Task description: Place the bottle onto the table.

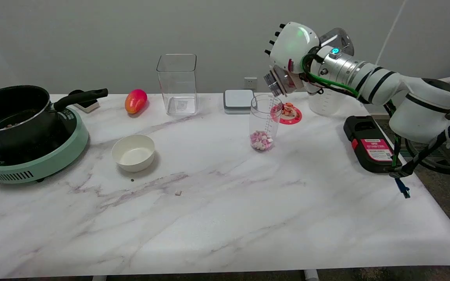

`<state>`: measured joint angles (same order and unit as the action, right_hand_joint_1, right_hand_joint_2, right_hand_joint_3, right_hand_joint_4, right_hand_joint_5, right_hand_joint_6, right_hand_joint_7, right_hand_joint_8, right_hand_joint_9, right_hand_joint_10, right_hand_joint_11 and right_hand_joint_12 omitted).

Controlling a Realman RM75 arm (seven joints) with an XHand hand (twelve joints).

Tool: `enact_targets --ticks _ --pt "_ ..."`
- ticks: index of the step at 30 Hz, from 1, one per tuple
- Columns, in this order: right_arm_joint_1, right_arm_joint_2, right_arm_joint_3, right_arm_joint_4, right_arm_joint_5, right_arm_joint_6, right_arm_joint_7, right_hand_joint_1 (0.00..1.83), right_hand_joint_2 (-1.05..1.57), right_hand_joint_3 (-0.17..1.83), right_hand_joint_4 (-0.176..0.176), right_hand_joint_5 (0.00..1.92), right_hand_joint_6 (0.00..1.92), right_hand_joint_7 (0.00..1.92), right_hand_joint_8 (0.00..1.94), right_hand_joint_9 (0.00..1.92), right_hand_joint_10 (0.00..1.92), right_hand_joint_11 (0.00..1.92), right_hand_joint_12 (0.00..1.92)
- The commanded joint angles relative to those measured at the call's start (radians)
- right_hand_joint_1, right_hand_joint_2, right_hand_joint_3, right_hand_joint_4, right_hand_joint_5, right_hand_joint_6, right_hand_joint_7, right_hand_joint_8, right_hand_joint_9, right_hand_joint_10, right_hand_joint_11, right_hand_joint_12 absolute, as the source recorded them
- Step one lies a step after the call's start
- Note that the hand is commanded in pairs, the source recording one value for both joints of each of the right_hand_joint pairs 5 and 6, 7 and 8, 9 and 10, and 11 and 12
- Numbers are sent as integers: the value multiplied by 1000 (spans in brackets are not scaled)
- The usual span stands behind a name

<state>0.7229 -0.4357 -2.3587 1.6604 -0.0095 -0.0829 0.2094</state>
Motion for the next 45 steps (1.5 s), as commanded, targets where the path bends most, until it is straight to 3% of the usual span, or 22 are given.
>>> enact_targets --ticks 1,5,12,18,23,25,30,36,45 --pt "-366 -57 440 18 2 -21 90 1279 1100 568 0 1502 1502 1598 1598 1481 1481 1224 1224" --pt "-462 -94 561 68 13 -58 113 1298 1029 642 0 1481 1481 1580 1580 1462 1462 1209 1209" --pt "-690 -298 894 206 14 -92 156 1354 805 873 0 1408 1408 1538 1538 1419 1419 1175 1175" --pt "-836 -585 1085 204 177 254 171 1436 477 1227 0 1295 1295 1491 1491 1385 1385 1124 1124" --pt "-946 -725 1157 195 401 393 165 1468 393 1333 0 1261 1261 1488 1488 1393 1393 1122 1122" --pt "-984 -745 1158 191 462 427 162 1469 465 1271 0 1280 1280 1508 1508 1417 1417 1142 1142" --pt "-1102 -809 1181 162 667 591 141 1412 882 889 0 1422 1422 1602 1602 1517 1517 1244 1244" --pt "-1213 -832 1171 178 830 769 27 1397 982 803 0 1429 1429 1618 1618 1540 1540 1267 1267" --pt "-1245 -730 849 56 1128 1106 59 1379 1062 751 0 1452 1452 1635 1635 1552 1552 1279 1279"
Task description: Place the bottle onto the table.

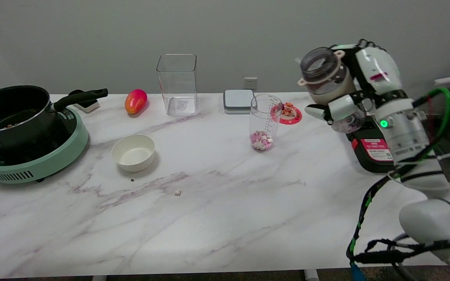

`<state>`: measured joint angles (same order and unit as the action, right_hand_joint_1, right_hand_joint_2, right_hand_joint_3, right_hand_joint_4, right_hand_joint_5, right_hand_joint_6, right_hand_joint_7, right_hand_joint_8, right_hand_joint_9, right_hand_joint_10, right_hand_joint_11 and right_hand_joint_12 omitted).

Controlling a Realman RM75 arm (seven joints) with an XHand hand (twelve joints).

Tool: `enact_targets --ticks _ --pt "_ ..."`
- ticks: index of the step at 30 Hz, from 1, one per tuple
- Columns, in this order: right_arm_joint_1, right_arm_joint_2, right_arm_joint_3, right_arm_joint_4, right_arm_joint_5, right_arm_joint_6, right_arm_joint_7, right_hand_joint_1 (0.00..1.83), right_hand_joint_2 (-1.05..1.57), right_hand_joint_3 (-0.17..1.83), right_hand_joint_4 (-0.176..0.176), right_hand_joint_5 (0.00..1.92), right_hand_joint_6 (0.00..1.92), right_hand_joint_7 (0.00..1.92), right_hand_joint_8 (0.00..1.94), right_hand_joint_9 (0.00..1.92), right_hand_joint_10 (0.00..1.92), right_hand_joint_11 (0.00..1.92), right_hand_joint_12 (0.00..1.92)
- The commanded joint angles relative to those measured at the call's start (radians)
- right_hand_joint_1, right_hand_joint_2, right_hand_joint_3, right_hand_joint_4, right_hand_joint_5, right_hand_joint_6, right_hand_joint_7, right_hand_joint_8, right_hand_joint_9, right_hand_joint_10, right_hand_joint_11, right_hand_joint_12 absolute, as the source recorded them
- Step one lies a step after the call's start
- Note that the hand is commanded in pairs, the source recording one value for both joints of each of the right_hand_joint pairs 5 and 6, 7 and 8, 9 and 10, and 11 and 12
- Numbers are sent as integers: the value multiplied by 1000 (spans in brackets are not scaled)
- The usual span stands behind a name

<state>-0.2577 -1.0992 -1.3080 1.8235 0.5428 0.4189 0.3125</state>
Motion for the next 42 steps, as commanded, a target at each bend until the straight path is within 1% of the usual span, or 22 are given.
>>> enact_targets --ticks 1,4,6,9,12,15,17,20,22,28,31,42 --pt "-250 -42 -247 -143 589 630 -20 1377 1067 748 0 1453 1453 1637 1637 1554 1554 1281 1281" --pt "-195 12 -355 -235 614 678 78 1352 1132 706 0 1477 1477 1651 1651 1566 1566 1289 1289" --pt "-149 36 -431 -297 623 686 145 1274 1310 556 0 1556 1556 1698 1698 1595 1595 1316 1316" --pt "-60 77 -549 -393 618 695 229 1210 1427 461 0 1605 1605 1722 1722 1612 1612 1336 1336" --pt "18 93 -622 -468 617 698 253 1165 1514 400 0 1646 1646 1744 1744 1629 1629 1352 1352" --pt "89 82 -665 -549 600 698 275 1140 1556 367 0 1665 1665 1751 1751 1632 1632 1358 1358" --pt "123 67 -675 -608 561 697 306 1128 1571 341 0 1668 1668 1753 1753 1632 1632 1357 1357" --pt "173 32 -657 -703 466 705 355 1126 1571 341 0 1665 1665 1752 1752 1630 1630 1355 1355" --pt "204 19 -653 -753 430 728 367 1125 1571 341 0 1664 1664 1751 1751 1629 1629 1355 1355" --pt "291 -26 -675 -909 400 820 383 1129 1571 331 0 1669 1669 1753 1753 1635 1635 1364 1364" --pt "330 -46 -674 -973 399 829 407 1129 1571 329 0 1656 1656 1751 1751 1636 1636 1365 1365" --pt "415 -37 -680 -1084 375 842 469 1134 1571 323 0 1641 1641 1747 1747 1634 1634 1367 1367"
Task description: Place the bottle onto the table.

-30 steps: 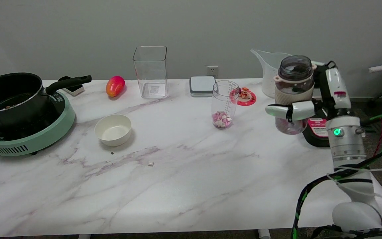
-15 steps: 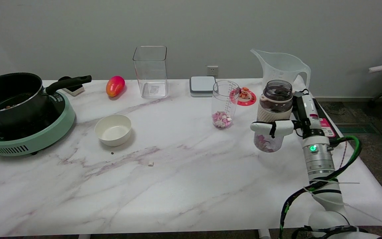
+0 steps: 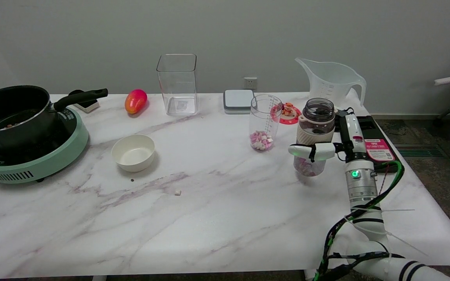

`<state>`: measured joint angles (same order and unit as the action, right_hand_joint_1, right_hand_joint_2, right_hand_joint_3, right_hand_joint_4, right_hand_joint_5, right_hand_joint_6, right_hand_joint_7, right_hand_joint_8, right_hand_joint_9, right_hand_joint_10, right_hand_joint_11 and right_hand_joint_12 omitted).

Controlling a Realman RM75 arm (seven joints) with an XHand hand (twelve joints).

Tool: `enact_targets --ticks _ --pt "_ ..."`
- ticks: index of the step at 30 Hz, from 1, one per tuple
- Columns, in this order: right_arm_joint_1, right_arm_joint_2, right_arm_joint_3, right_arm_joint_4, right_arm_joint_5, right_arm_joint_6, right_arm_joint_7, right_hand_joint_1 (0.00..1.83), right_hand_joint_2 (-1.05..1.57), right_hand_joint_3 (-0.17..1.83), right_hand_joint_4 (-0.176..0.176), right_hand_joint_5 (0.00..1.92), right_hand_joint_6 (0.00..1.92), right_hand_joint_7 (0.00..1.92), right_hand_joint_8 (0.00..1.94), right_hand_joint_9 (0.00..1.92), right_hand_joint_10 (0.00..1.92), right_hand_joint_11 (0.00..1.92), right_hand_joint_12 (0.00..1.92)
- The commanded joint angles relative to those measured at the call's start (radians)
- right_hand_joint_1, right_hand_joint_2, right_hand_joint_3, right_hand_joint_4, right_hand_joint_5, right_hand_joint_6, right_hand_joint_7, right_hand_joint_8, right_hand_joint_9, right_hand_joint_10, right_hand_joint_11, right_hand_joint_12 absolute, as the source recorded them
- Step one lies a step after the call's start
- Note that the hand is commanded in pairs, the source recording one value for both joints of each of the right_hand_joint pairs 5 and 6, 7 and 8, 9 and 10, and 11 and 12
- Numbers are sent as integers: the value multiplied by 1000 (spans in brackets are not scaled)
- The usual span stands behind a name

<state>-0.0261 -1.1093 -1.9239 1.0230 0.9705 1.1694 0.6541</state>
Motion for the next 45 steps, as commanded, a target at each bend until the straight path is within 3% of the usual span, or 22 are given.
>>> enact_targets --ticks 1,16,45 --pt "187 -28 -64 -290 -52 91 135 1134 1571 323 0 1641 1641 1747 1747 1634 1634 1367 1367" --pt "201 -35 -29 -419 -47 104 248 1106 1571 334 0 1638 1638 1730 1730 1622 1622 1355 1355" --pt "152 -30 54 -480 -43 130 297 1122 1533 373 0 1605 1605 1705 1705 1611 1611 1345 1345"
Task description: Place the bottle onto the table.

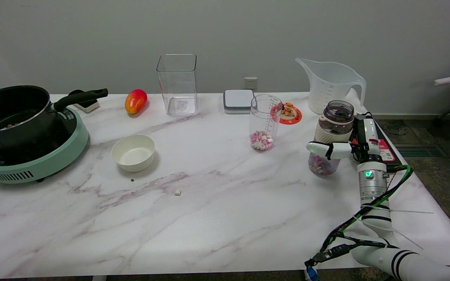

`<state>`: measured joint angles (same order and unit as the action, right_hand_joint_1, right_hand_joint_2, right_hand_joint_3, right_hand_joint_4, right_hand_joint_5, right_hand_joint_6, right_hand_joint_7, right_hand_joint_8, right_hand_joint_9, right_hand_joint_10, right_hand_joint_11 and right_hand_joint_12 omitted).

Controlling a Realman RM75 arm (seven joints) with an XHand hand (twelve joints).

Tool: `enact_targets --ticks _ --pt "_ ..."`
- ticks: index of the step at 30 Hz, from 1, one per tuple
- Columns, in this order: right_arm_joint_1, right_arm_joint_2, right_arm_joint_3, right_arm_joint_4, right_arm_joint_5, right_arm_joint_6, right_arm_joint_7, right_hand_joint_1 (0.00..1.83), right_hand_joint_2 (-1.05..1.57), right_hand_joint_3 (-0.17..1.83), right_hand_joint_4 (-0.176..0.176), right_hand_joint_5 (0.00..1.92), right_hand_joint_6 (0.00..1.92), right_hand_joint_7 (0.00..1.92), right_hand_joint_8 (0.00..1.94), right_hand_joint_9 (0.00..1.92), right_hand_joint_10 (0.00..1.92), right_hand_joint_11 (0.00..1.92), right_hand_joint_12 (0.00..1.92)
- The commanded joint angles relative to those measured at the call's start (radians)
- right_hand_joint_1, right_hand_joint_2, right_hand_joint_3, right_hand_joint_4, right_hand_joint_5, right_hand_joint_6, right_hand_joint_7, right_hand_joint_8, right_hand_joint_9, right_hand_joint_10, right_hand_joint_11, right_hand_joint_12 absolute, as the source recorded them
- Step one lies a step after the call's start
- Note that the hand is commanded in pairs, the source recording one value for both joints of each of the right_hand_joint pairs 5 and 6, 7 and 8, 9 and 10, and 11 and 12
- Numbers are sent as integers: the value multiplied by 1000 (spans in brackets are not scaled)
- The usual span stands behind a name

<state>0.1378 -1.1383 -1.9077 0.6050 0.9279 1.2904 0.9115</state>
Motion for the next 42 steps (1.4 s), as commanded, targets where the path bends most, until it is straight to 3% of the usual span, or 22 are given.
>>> enact_targets --ticks 1,24,42 --pt "-12 -1 41 -63 0 11 40 1122 1533 374 0 1605 1605 1705 1705 1611 1611 1345 1345" --pt "-9 -1 38 -56 -12 12 40 1125 1468 413 0 1582 1582 1674 1674 1595 1595 1329 1329" --pt "-6 30 38 40 -19 9 9 1157 1407 449 0 1541 1541 1649 1649 1580 1580 1312 1312"
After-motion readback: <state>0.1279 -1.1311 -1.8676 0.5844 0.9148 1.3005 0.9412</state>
